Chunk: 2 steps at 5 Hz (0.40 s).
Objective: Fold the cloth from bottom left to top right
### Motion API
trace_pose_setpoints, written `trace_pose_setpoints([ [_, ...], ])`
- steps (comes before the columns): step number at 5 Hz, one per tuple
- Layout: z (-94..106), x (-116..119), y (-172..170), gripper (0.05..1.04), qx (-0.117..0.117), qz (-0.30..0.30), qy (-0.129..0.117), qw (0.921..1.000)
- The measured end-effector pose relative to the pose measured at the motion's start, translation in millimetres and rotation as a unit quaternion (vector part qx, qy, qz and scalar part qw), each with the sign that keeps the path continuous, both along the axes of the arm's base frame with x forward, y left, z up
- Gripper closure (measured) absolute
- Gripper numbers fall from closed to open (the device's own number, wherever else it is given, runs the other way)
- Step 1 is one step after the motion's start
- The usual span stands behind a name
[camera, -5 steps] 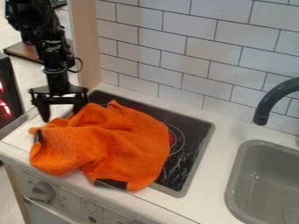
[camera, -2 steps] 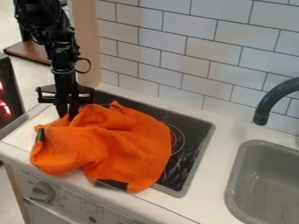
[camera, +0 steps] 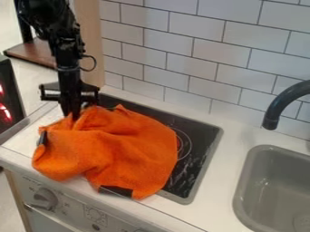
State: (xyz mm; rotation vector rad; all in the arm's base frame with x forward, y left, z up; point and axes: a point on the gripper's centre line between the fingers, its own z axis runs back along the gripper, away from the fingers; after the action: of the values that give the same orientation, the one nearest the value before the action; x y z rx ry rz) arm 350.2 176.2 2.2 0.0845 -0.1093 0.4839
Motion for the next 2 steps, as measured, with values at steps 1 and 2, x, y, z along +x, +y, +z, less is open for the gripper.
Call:
trace_pose_setpoints([
  [1, 19.5, 15.1, 10.1, 1.036, -0.001, 0.014, -0.023, 0.9996],
  [2, 34.6, 24.8, 12.4, 1.036, -0.008, 0.018, -0.033, 0.9993],
])
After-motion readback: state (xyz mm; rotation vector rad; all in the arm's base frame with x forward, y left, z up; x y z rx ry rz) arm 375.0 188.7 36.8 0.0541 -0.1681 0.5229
